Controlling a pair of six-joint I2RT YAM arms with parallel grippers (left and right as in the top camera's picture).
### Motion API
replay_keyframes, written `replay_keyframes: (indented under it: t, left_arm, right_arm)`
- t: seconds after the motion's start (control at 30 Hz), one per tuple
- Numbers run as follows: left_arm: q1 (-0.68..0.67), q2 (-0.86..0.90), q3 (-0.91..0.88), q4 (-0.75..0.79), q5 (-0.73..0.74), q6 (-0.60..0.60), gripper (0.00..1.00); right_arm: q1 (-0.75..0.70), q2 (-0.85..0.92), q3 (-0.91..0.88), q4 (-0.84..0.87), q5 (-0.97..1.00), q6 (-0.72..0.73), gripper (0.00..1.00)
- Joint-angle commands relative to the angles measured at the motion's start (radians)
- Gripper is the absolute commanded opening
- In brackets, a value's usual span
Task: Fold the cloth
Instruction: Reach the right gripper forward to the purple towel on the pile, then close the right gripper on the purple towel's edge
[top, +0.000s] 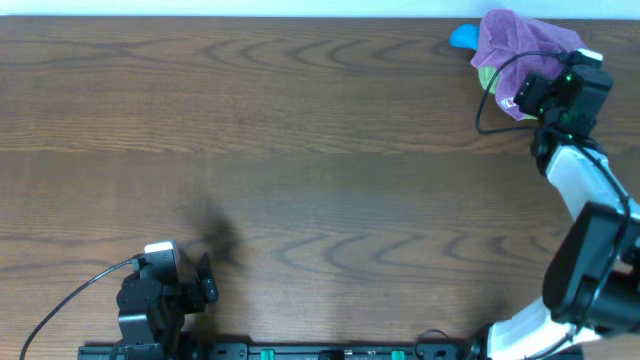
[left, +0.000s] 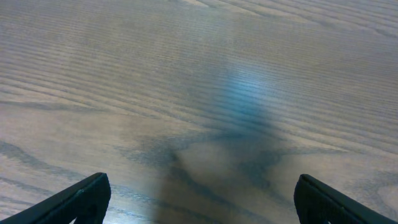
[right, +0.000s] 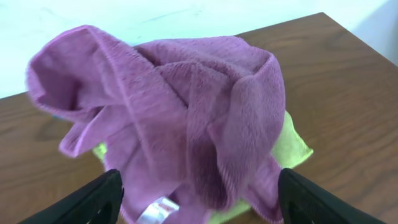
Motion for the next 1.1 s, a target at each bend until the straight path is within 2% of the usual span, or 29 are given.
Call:
replay_keyframes:
  t: [0.0,0.23,0.37,0.43,0.5,0.57,0.77,0.87,0.97,1.07]
  left_arm:
    - [-0.004,-0.006,-0.032,-0.042,-0.026,0.012,0.95]
    - [-0.004,-0.006,-0.032,-0.042,-0.026,0.012,0.95]
    - [-0.004,-0.006,-0.032,-0.042,-0.026,0.012,0.95]
    - [-0.004,-0.006,-0.032,-0.042,-0.026,0.012,0.95]
    - [-0.004,-0.006,-0.032,-0.042,-0.026,0.011,0.95]
    - [-0.004,-0.006,-0.032,-0.042,-0.026,0.011,0.95]
    - [-0.004,-0.006,-0.032,-0.042,-0.026,0.012,0.95]
    - [-0.004,-0.006,-0.032,-0.042,-0.026,0.012,0.95]
    - [-0.004,-0.006,-0.032,-0.042,-0.026,0.012,0.95]
    - [-0.004,-0.006,-0.032,-0.042,-0.026,0.012,0.95]
  right_arm:
    - [-0.012,0.063,0.083,0.001,0.014,0.019,0.79]
    - [-0.013,0.187,0.243,-0.083,0.040,0.027,0.79]
    - [-0.016,0.222,0.269,-0.110,0.042,0.027,0.76]
    - [-0.017,0.229,0.269,-0.110,0.050,0.027,0.71]
    - [-0.018,0.235,0.269,-0.113,0.062,0.027,0.60]
    - [-0.022,0.243,0.269,-0.115,0.063,0.026,0.54]
    - [-0.038,0.274,0.269,-0.132,0.063,0.026,0.50]
    - [-0.044,0.283,0.269,-0.137,0.063,0.026,0.32]
    - [-0.045,0.280,0.270,-0.135,0.063,0.026,0.01]
    - [-0.042,0.258,0.270,-0.139,0.060,0.023,0.01]
